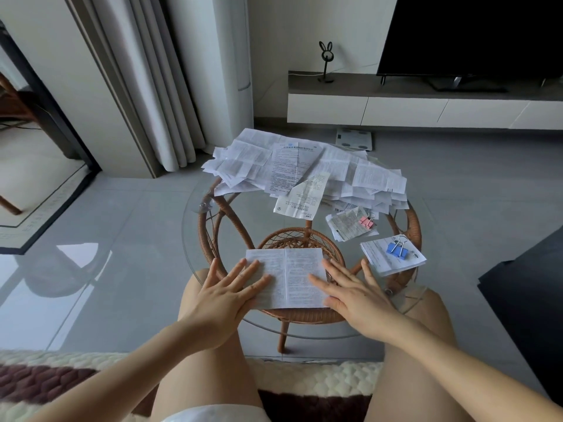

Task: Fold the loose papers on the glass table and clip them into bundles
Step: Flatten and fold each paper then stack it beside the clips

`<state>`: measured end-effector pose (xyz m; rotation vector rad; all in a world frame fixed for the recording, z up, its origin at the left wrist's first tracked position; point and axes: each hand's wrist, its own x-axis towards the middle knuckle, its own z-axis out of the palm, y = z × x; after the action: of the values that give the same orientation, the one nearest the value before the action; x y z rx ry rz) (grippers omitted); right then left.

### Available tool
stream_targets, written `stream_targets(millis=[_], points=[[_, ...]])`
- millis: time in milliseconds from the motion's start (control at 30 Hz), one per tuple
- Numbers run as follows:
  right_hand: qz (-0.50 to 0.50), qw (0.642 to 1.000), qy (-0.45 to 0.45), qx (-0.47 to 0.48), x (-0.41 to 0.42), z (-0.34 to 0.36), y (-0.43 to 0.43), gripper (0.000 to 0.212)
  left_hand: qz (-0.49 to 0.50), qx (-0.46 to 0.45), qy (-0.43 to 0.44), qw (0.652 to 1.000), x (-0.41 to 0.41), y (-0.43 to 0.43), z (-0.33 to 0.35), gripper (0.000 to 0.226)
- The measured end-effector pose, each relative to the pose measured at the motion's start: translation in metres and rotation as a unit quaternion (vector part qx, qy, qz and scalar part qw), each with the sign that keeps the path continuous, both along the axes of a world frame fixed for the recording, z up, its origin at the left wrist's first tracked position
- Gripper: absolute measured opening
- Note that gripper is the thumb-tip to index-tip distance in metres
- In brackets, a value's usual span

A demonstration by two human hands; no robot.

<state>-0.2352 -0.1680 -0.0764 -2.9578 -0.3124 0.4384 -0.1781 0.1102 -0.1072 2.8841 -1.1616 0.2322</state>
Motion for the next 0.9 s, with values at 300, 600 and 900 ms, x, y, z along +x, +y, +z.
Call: stream_targets(millis=[300, 600, 900], points=[[0.003, 0.997, -0.07, -0.039, -0.006, 0.008, 0.01, 0.082, -0.076, -0.083, 0.059, 0.992, -0.041, -0.046, 0.018, 0.047], [0.166, 0.971, -0.168, -0.032, -0.037, 0.006, 0.009, 0.069, -0.158, -0.094, 0.014, 0.983, -0.049, -0.04, 0.018, 0.031], [0.009, 0.962, -0.101, 0.254, -0.022, 0.025, 0.021, 0.032, -0.015, -0.31, 0.106, 0.945, -0.041, -0.035, 0.058, 0.021]])
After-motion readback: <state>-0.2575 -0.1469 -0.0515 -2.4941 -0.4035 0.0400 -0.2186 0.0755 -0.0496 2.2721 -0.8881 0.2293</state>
